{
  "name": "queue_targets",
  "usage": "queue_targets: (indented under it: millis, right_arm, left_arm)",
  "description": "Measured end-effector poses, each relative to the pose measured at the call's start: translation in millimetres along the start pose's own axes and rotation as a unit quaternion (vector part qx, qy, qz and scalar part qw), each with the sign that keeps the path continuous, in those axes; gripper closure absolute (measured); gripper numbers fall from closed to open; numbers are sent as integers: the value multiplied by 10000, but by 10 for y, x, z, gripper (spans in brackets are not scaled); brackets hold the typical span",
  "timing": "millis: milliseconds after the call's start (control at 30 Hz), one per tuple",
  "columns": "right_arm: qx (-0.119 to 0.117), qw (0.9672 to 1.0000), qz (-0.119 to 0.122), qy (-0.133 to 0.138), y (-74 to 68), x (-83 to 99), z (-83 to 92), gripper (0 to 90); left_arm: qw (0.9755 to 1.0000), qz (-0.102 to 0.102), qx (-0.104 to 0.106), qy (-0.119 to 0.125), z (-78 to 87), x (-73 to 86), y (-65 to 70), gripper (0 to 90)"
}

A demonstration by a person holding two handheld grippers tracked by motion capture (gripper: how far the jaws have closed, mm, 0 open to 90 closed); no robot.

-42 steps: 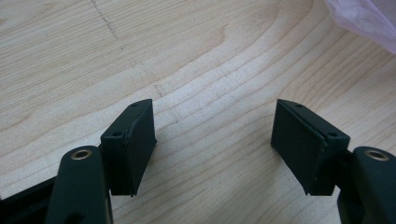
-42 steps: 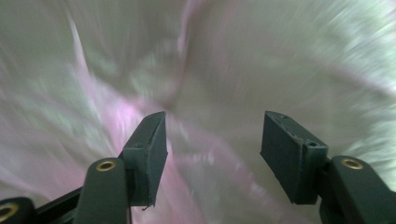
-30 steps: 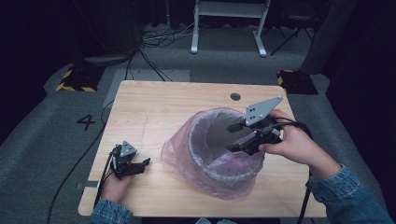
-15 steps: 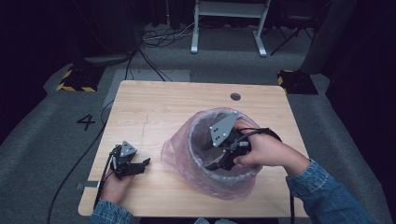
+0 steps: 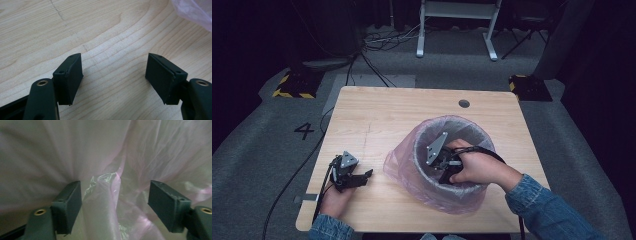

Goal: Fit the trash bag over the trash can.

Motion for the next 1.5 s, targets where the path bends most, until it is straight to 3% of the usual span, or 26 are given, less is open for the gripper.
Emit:
queue_targets:
  millis: [367,433,533,700,833,1033,1133,1333,1500]
  right_arm:
    - [167,9988,-298,-350,99,77,-157,259]
    - [190,9990,-331,-220,95,60,-112,259]
    - [263,9988,-281,294,77,-7,75,260]
    - [548,9938,-228,939,45,-58,490,263]
    - [806,9859,-321,1434,50,-60,782,273]
    - [1216,9708,-490,2009,29,4,1098,274]
    - [1473,9630,-618,2170,12,91,1230,279]
    - [1947,9441,-1091,2428,5,371,1469,295]
    - [2198,9308,-1431,2546,-1,610,1611,300]
  left_arm:
    - [10000,0,1,0,0,0,-1,297]
    - [10000,-12,-2,-1,0,-1,-3,297]
    - [10000,-13,-1,-5,0,-1,-4,297]
    - [10000,-4,2,-3,0,-1,-3,297]
    - [10000,-9,0,-4,0,-1,-5,296]
    - [10000,-15,-5,-3,-2,-2,-6,294]
    - [10000,-16,-5,-4,-2,-2,-6,294]
    - [10000,-9,-5,-5,-1,-2,-4,294]
    - [10000,-13,-7,-5,-1,-2,-6,294]
Point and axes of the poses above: each handheld gripper's, and its own axes: z roughly backward along the jaws, x roughly out of its underside, y roughly to its right, the point moved 4 cm from there along -z, roughly forward along the jaws, and after that the axes turned 9 degrees about -x, right-handed, at the moved point
